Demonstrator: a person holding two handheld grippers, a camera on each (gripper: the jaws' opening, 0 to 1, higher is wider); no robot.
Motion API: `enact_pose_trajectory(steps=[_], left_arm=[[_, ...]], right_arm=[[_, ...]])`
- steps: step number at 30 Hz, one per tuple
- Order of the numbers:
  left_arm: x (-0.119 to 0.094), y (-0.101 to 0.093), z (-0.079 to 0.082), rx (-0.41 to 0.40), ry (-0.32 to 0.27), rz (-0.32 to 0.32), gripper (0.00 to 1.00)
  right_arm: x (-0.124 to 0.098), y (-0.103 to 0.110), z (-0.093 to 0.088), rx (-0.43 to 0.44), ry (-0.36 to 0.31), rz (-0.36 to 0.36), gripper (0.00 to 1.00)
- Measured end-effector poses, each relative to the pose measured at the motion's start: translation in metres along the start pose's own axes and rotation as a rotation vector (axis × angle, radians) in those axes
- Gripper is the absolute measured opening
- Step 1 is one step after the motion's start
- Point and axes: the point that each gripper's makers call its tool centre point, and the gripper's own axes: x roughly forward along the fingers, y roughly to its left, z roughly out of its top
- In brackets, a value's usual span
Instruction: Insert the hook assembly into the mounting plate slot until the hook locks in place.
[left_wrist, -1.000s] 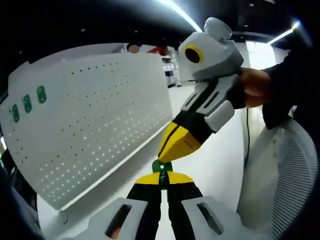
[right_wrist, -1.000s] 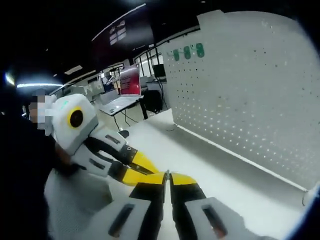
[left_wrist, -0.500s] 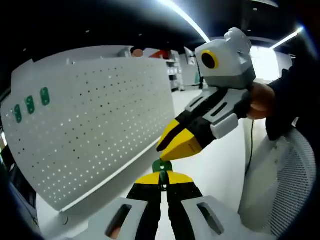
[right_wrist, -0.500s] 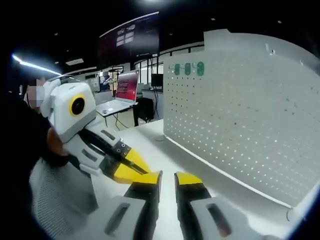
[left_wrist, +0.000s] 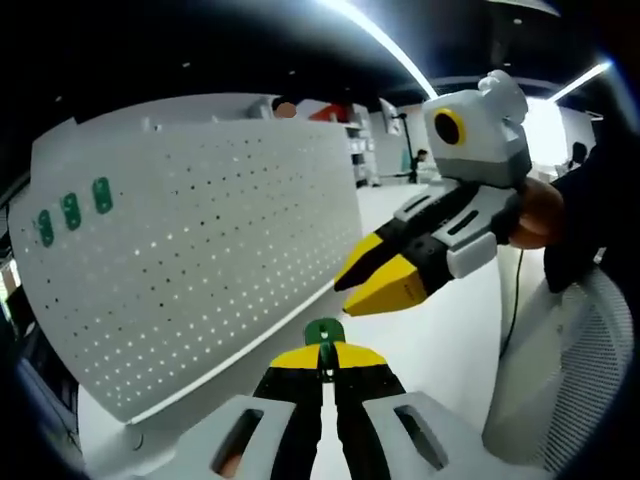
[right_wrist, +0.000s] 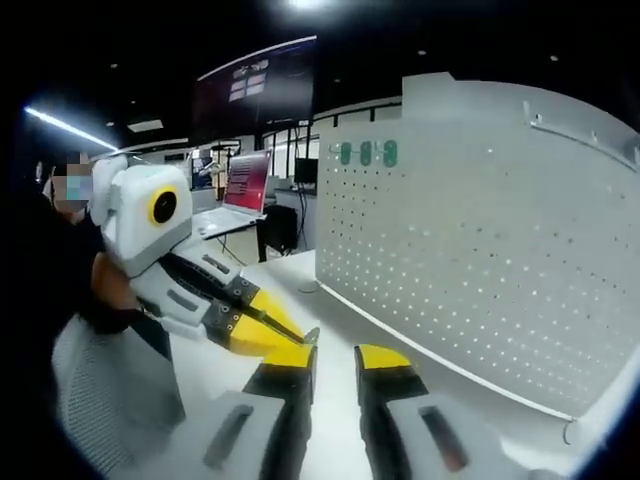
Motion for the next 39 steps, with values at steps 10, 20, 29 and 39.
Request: enact_pose_trajectory(steps=[10,20,29,39], left_arm=[[-0.003,0.018,0.020,-0.013,-0.046,0.054,0.02],[-0.004,0.049,0.049,-0.069,-0.124,0.133,0.02],[-0.004,0.074,0.073,-0.094,-0.187,0.201,0.02],[-0.004,0.107,0.105,-0.103,-0.262,0.272,0.02]], right_arm=[[-0.007,-0.005,0.008,0.013,-0.032,-0.021,0.15],[-0.012,-0.009,0.009,0.008,-0.045,-0.036,0.16],[-0.014,-0.012,0.009,0.013,-0.050,-0.042,0.16],[-0.014,-0.015,0.011,0.016,-0.054,-0.043,0.16]])
